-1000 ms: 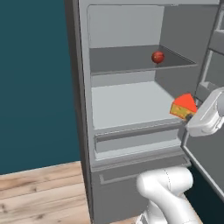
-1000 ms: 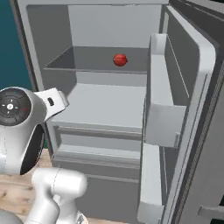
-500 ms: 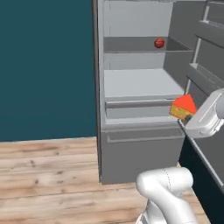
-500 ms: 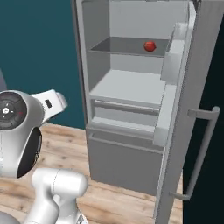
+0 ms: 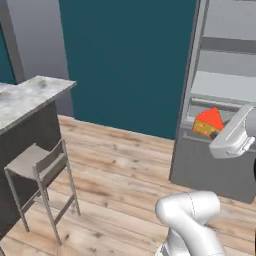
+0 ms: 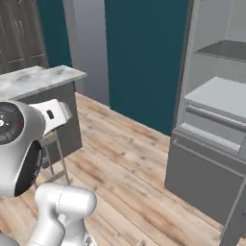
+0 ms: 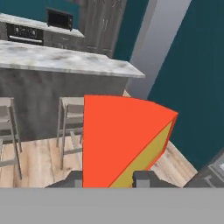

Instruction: Take the cheese, steak, and onion from the fridge and place them on the plate on the dining counter to create an appetizer plate.

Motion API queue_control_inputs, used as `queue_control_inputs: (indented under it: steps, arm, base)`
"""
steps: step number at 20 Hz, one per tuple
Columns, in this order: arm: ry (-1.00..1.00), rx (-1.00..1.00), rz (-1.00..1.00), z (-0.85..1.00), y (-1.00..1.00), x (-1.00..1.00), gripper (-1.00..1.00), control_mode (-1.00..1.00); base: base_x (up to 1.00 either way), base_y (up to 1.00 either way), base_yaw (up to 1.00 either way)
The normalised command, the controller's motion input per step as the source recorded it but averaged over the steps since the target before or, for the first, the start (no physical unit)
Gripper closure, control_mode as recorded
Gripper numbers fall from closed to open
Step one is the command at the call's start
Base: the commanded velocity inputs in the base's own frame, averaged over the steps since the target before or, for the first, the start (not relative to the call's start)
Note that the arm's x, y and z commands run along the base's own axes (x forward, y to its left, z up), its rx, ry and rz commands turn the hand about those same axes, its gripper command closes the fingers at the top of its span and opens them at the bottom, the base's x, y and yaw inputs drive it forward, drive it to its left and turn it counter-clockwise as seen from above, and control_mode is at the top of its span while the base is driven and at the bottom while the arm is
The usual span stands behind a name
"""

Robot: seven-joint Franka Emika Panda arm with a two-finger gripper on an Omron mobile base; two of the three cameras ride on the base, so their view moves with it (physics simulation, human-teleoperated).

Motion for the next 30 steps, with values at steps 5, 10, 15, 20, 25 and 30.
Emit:
queue_control_inputs:
  steps: [5, 10, 15, 20, 25, 30]
  arm:
    - [0.00, 0.00, 0.00, 0.00, 0.00, 0.00, 1.00, 1.00]
    - [0.00, 0.00, 0.00, 0.00, 0.00, 0.00, 1.00, 1.00]
    - [0.00, 0.00, 0.00, 0.00, 0.00, 0.00, 1.00, 1.00]
    - [0.00, 0.00, 0.00, 0.00, 0.00, 0.00, 1.00, 1.00]
    - [0.00, 0.00, 0.00, 0.00, 0.00, 0.00, 1.00, 1.00]
    - [0.00, 0.00, 0.00, 0.00, 0.00, 0.00, 1.00, 1.00]
  base:
    - [-0.52, 0.35, 0.81]
    - [-0.28, 0.65, 0.83]
    - [-0.10, 0.88, 0.76]
    - [0.02, 1.00, 0.59]
    - [0.25, 1.00, 0.46]
    - [0.44, 1.00, 0.32]
